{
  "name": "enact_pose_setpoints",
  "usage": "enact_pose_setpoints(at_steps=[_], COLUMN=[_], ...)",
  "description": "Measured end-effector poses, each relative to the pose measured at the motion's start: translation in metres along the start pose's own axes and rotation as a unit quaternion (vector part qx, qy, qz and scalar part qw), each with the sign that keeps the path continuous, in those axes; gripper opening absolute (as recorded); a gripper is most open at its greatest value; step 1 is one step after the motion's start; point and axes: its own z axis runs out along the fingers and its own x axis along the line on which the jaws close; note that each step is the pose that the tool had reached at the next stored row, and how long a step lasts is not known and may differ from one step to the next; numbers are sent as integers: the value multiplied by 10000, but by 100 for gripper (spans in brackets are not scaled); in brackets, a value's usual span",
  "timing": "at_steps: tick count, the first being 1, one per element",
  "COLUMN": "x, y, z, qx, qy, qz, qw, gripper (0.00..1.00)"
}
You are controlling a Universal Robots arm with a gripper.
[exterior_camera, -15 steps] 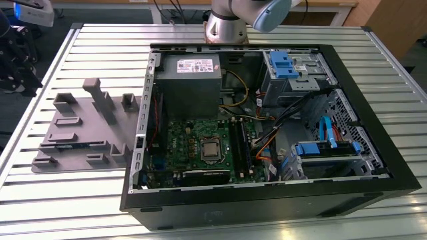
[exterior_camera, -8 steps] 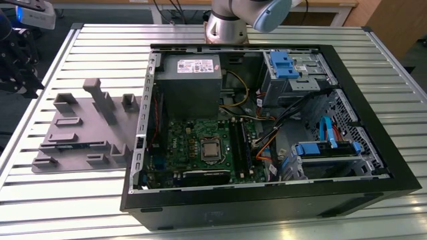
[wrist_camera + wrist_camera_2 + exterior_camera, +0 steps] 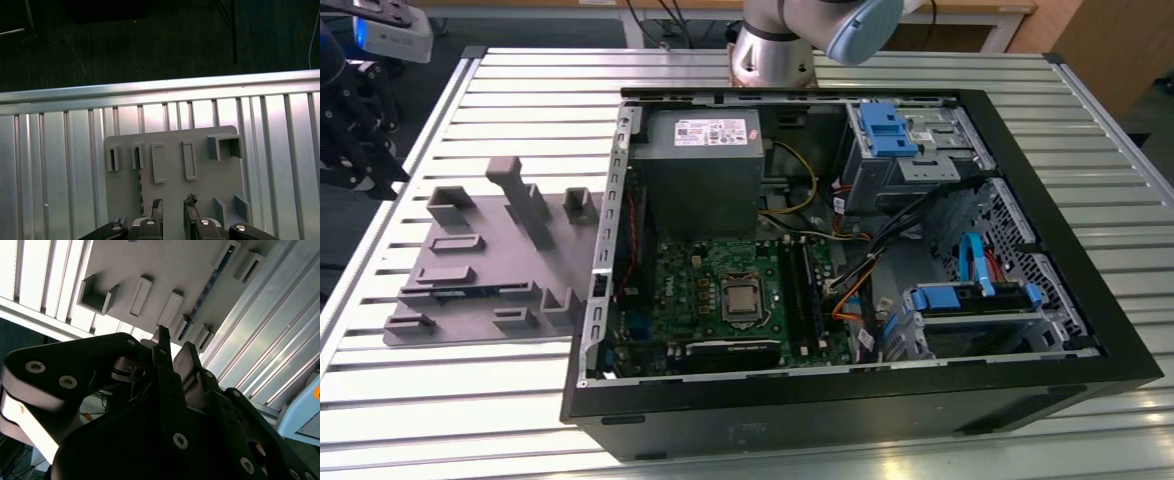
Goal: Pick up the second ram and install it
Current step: 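Pick up the second ram and move it above second insertion slot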
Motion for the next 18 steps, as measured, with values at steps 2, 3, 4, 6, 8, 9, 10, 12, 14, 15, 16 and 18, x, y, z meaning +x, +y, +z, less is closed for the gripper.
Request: enact_pose_setpoints(at_steps=[2, 3, 4, 6, 8, 9, 10, 12, 14, 15, 16, 18], x=[10, 14, 17, 19, 19, 19, 19, 19, 19, 19, 19, 19], y=[-1, -1, -2, -2, -2, -2, -2, -2, -2, -2, -2, -3], z=[3, 5, 8, 9, 14, 15, 15, 16, 17, 18, 18, 19], qx=[0, 0, 0, 0, 0, -1, 0, 0, 0, 0, 0, 0], qy=[0, 0, 0, 1, 2, 2, 2, 2, 2, 2, 2, 2], qz=[0, 0, 0, 0, 0, 0, 0, 0, 0, 0, 0, 0], qw=[10000, 10000, 10000, 10000, 10000, 10000, 10000, 10000, 10000, 10000, 10000, 10000], gripper=[31, 31, 31, 31, 31, 31, 31, 31, 31, 31, 31, 31])
